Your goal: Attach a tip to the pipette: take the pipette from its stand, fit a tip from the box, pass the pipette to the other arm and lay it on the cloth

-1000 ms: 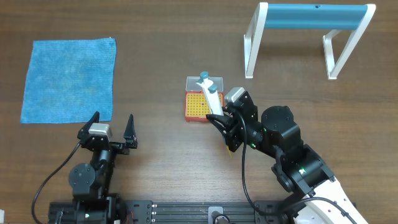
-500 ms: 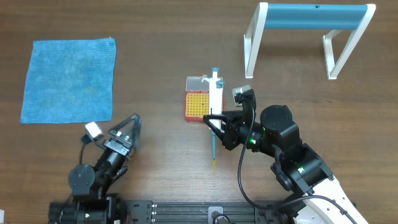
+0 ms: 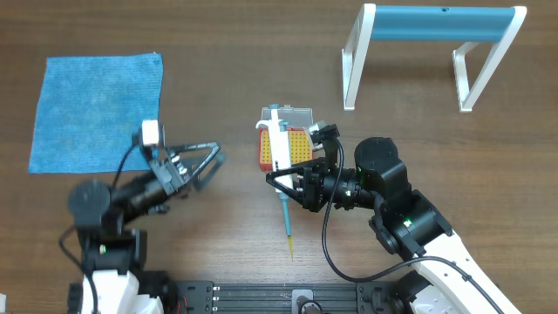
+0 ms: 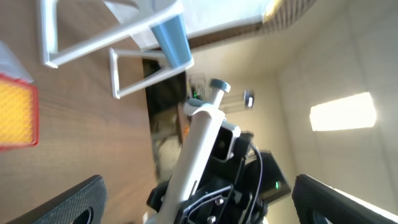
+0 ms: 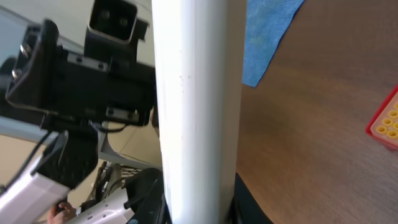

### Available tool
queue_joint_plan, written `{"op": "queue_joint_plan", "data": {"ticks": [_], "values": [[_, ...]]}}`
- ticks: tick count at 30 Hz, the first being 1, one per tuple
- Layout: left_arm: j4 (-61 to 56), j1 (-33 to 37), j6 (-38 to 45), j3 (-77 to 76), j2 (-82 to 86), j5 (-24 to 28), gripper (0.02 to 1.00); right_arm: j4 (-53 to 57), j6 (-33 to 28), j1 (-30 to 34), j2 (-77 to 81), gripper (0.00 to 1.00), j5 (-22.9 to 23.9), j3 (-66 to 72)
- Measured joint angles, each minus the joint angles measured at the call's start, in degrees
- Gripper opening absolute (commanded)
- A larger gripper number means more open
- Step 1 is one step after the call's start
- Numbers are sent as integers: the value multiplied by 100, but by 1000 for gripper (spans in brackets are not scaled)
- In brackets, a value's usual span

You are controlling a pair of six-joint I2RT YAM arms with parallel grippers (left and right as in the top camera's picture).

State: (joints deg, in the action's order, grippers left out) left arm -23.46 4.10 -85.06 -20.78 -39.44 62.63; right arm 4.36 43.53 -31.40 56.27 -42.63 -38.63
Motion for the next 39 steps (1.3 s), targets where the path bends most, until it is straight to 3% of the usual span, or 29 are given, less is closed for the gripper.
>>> {"op": "queue_joint_plan", "data": {"ticks": [4, 8, 13, 16, 17, 18, 19, 21, 22, 23, 26, 29, 33, 35, 37, 39], "values": [[-1099, -645, 590, -586, -1412, 369, 963, -9, 4, 0, 0, 82, -59, 0], [-1716, -1991, 988, -951, -2787, 271, 963, -4, 87, 2, 0, 82, -103, 0], [-2107, -2253, 1115, -1130, -3353, 42, 930, -11, 129, 2, 0, 82, -330, 0], [-2210, -2253, 1213, -1167, -3353, -48, 617, -11, 144, 2, 0, 82, -428, 0], [-2221, -2253, 1200, -1172, -3353, -72, 264, -11, 144, 2, 0, 82, -433, 0], [-2223, -2253, 1191, -1174, -3353, -92, 99, -11, 146, 2, 0, 82, -444, 0], [-2225, -2253, 1211, -1178, -3353, -96, 27, 7, 186, 2, 0, 82, -439, 0], [-2317, -2275, 1239, -1226, -3342, 15, 27, -13, 262, 24, 28, 82, -588, 13], [-2321, -2269, 1239, -1241, -3333, 44, 29, -20, 293, 33, 24, 443, -603, 13], [-2308, -2269, 1259, -1244, -3331, 42, 27, -11, 323, 33, 22, 879, -601, 11], [-1912, -2245, 1329, -1257, -3348, -48, 29, 76, 219, 42, 20, 882, -592, 9], [566, -1598, 2116, -1368, -3359, -164, 25, 1049, -109, 538, 13, 877, -730, -13], [4301, 299, 3930, -1547, -3397, -715, 25, 1694, -562, 1928, 4, 884, -1665, -11], [6857, 1565, 5381, -2214, -3554, -1351, 25, 1685, -660, 2485, 0, 884, -1932, -13], [9119, 2107, 6690, -3718, -4157, -2361, 25, 1694, -789, 2579, -4, 884, -2020, -13], [10244, 2374, 7440, -5460, -5084, -3307, 25, 1690, -857, 2601, -7, 884, -2055, -17]]}}
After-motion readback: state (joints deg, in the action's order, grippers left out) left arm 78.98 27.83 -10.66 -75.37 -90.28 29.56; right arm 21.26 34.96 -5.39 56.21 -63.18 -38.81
